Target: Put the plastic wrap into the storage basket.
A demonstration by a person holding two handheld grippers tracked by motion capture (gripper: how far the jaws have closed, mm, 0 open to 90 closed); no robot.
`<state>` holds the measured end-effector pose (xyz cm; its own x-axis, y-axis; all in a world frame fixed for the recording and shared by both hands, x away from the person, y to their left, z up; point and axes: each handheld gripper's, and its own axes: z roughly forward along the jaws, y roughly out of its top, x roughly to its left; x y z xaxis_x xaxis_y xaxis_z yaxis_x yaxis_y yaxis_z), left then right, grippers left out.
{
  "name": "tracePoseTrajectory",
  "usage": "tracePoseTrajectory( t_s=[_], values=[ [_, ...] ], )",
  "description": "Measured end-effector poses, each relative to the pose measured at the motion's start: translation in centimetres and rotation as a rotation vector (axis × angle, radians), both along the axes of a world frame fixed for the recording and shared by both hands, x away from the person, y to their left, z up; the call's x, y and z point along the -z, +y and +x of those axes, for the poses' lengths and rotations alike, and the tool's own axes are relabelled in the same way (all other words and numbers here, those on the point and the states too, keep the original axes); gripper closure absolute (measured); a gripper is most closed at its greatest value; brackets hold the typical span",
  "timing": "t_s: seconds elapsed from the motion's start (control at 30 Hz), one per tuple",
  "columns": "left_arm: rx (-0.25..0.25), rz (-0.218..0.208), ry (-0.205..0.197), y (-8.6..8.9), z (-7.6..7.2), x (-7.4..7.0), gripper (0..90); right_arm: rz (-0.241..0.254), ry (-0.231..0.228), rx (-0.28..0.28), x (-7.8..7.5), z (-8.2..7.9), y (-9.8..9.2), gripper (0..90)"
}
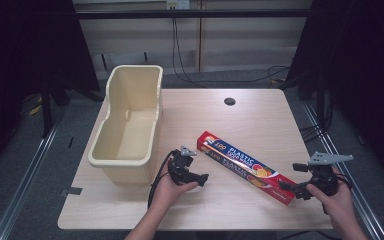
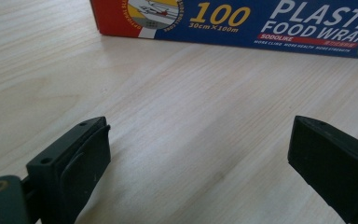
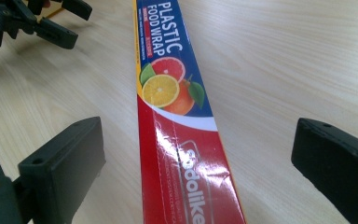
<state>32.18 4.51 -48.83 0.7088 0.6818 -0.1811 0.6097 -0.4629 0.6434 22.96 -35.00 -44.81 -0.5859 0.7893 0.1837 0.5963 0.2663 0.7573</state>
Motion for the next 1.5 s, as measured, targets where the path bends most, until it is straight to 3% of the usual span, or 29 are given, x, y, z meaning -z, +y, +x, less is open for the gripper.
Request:
tracePoseTrajectory(
  t_s=[0.1, 0.27, 0.33, 0.43, 0.47, 0.53, 0.57, 0.6, 0.63, 0.67, 0.87, 1.0, 1.07, 1.1, 1.17, 1.37, 1.5],
  values=[
    [0.002, -0.010, -0.009, -0.4, 0.0, -0.1, 6.1, -0.004, -0.001, -0.002, 0.1, -0.1, -0.1, 2.3],
    [0.018, -0.034, 0.010, -1.0, 0.0, -0.6, 7.0, 0.000, 0.002, 0.009, 0.0, -0.1, -0.4, 2.4],
    [0.059, -0.007, 0.002, -1.2, 0.1, -0.9, 9.4, 0.006, 0.000, 0.007, -0.1, -0.1, -0.4, 2.3],
    [0.093, -0.025, 0.009, -1.7, 0.2, -1.2, 15.5, 0.002, 0.003, 0.012, -0.1, -0.1, -0.4, 2.3],
    [0.092, 0.002, 0.017, -2.0, 0.2, -1.2, 23.4, 0.006, 0.003, 0.008, -0.1, -0.1, -0.3, 2.3],
    [0.098, 0.011, 0.019, -2.1, 0.3, -1.3, 36.7, 0.004, 0.000, 0.007, -0.1, -0.1, -0.3, 2.4],
    [0.083, -0.007, 0.034, -2.3, 0.3, -1.3, 36.7, 0.004, 0.000, 0.007, -0.1, -0.1, -0.3, 2.4],
    [0.098, -0.010, 0.054, -2.3, 0.5, -1.4, 50.4, 0.003, -0.001, 0.009, -0.1, -0.1, -0.4, 2.3],
    [0.081, -0.011, 0.061, -2.4, 0.6, -1.4, 50.4, 0.003, -0.001, 0.009, -0.1, -0.1, -0.4, 2.3],
    [0.083, 0.020, 0.045, -2.5, 0.8, -1.5, 62.3, 0.003, -0.006, 0.004, -0.2, -0.1, -0.5, 2.4],
    [0.054, 0.006, 0.049, -2.9, 1.1, -1.9, 77.9, -0.003, -0.002, 0.016, -0.1, 0.0, -0.6, 2.4],
    [0.067, -0.007, 0.036, -3.1, 1.2, -2.2, 76.1, -0.005, -0.003, 0.015, -0.1, 0.0, -0.6, 2.3],
    [0.075, -0.010, 0.030, -3.5, 1.3, -2.6, 80.2, -0.003, -0.007, 0.012, -0.1, 0.0, -0.6, 2.3],
    [0.082, -0.015, 0.037, -3.9, 1.4, -2.8, 87.9, -0.004, -0.009, 0.015, -0.1, 0.0, -0.5, 2.3],
    [0.105, -0.011, 0.054, -4.5, 1.6, -3.1, 89.7, -0.005, -0.011, 0.013, -0.1, 0.0, -0.6, 2.3],
    [0.108, 0.011, 0.053, -5.9, 2.2, -3.6, 90.0, -0.012, -0.005, 0.009, 0.0, 0.0, -0.5, 2.3],
    [0.105, -0.008, 0.045, -6.2, 2.6, -4.0, 90.0, -0.010, -0.003, 0.018, 0.0, -0.1, -0.7, 2.3]
  ],
)
